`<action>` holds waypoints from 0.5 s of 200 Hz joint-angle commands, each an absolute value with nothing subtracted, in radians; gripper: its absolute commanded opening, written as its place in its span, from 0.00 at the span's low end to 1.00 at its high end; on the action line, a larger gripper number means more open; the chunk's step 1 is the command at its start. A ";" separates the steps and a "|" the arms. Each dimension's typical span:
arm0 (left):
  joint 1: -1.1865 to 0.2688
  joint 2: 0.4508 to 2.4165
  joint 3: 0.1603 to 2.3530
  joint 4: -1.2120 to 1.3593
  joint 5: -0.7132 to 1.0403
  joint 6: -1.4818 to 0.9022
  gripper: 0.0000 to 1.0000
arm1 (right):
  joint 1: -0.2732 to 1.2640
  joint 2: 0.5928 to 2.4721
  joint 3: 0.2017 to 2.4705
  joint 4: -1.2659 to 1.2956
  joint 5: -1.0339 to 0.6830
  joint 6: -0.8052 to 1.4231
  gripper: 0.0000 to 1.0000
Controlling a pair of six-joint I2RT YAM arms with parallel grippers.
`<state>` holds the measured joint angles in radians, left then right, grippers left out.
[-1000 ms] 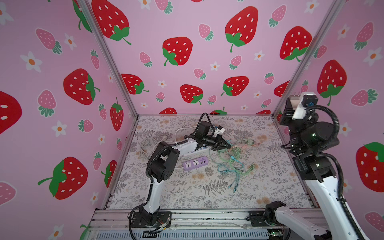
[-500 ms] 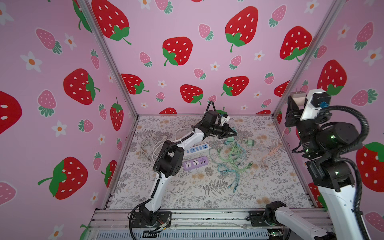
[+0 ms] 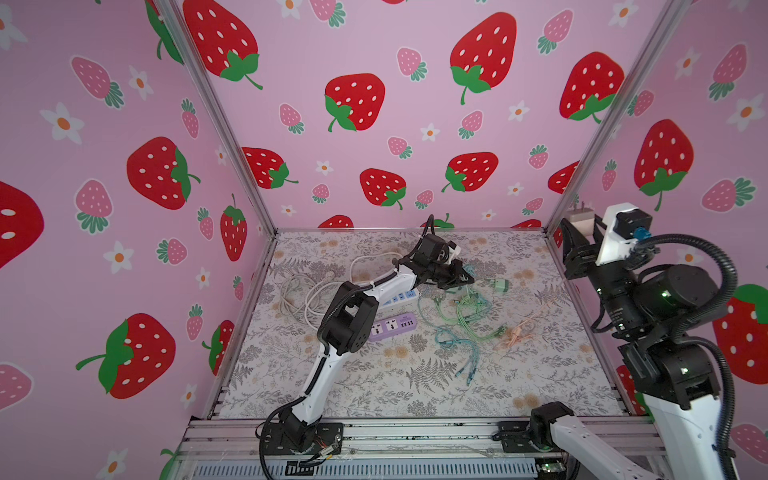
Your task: Insert the plug
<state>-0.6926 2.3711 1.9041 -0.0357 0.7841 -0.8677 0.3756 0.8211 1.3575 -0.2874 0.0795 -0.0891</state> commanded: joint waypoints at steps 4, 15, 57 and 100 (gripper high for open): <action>-0.732 2.402 1.847 0.051 0.762 -0.935 0.14 | 0.373 0.820 1.315 -0.297 0.000 -0.039 0.30; -0.737 2.393 1.795 0.101 0.762 -0.959 0.23 | 0.374 0.819 1.306 -0.310 -0.008 -0.032 0.30; -0.728 2.289 1.639 0.152 0.767 -0.946 0.63 | 0.373 0.826 1.288 -0.393 -0.051 -0.023 0.30; -0.668 2.116 1.577 0.071 0.777 -0.881 0.77 | 0.373 0.860 1.261 -0.447 -0.209 -0.006 0.31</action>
<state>-0.7074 2.2395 1.5784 0.0933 0.7673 -0.9318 0.3756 0.8455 1.2865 -0.4129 -0.0780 -0.0227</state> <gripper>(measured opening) 0.748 0.446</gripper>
